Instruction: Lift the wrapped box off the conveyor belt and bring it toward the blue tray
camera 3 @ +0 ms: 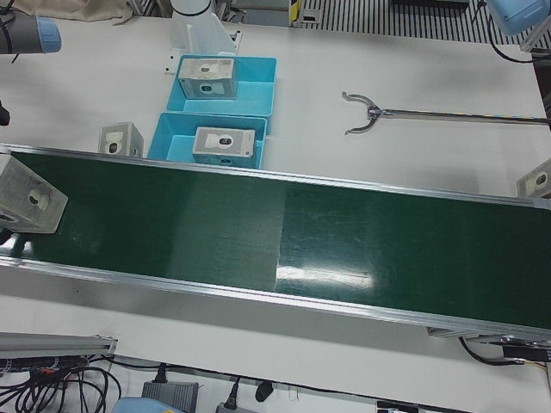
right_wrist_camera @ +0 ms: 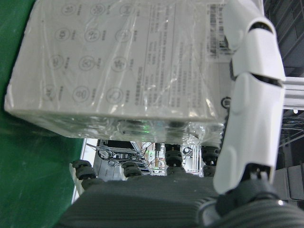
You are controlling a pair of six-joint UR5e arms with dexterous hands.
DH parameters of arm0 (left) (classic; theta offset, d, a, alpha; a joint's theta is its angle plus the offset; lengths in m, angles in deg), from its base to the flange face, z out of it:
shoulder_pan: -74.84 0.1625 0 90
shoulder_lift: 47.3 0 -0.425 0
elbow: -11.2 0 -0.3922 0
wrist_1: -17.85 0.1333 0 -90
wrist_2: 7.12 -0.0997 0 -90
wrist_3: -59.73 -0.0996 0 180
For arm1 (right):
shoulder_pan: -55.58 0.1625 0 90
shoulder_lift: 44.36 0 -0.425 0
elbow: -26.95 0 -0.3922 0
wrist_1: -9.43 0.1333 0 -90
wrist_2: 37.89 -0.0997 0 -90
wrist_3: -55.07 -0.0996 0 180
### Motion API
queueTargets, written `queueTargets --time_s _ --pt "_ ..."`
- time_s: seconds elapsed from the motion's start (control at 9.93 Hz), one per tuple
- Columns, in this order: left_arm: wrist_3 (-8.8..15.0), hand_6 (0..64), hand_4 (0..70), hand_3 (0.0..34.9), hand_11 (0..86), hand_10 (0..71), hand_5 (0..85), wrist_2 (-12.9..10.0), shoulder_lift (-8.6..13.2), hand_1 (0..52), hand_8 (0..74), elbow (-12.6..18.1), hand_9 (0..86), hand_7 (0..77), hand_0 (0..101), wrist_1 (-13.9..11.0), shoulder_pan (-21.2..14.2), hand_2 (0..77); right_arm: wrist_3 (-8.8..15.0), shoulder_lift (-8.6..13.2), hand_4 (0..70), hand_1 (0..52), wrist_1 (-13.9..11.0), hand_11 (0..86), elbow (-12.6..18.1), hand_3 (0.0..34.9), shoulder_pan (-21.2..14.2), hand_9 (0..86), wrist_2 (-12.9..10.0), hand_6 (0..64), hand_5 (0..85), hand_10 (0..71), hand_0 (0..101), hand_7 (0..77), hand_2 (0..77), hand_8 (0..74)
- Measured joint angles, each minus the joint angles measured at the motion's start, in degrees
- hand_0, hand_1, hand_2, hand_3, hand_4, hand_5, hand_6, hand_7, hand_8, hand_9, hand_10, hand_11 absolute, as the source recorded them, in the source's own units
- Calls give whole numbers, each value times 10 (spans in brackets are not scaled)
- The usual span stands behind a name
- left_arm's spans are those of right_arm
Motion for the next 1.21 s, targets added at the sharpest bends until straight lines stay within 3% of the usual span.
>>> queueTargets --time_s 0.2,0.3,0.4,0.5,0.6,0.71,0.81,1.01,1.21 --pt "0 0 0 0 0 5 5 0 0 0 5 0 5 5 0 0 0 11 0 0 169 131 0 65 0 300 -2 54 0 0 300 44 462 267 240 0" --pt "0 0 0 0 0 0 5 0 0 0 5 0 0 5 0 0 0 11 0 0 229 125 1 82 0 302 -4 49 0 0 327 60 443 284 284 0" --pt "0 0 0 0 0 0 5 0 0 0 5 0 0 5 0 0 0 5 0 0 229 125 1 82 0 302 -6 49 -1 0 327 60 443 284 284 0" --pt "0 0 0 0 0 0 5 0 0 0 5 0 0 5 0 0 0 5 0 0 240 125 1 98 0 303 -8 60 -1 33 349 60 444 322 300 0" --pt "0 0 0 0 0 0 5 0 0 0 5 0 0 5 0 0 0 5 0 1 245 120 2 175 0 305 -9 120 -1 98 387 131 452 393 300 44" --pt "0 0 0 0 0 0 5 0 0 0 5 0 0 5 0 0 0 5 1 2 245 104 6 164 2 298 -10 196 -2 175 425 125 434 491 300 93" --pt "0 0 0 0 0 0 5 0 0 0 5 0 0 5 0 0 0 5 3 5 245 104 17 164 5 298 -10 196 -2 175 425 125 434 491 300 93" --pt "0 0 0 0 0 5 5 0 0 0 5 0 5 5 0 0 0 11 11 15 229 104 40 180 18 265 -13 300 -3 240 480 125 420 562 300 158" --pt "0 0 0 0 0 5 5 0 0 0 5 0 0 5 0 0 0 11 20 22 229 104 49 180 50 265 -32 300 -5 240 480 125 420 562 300 158"
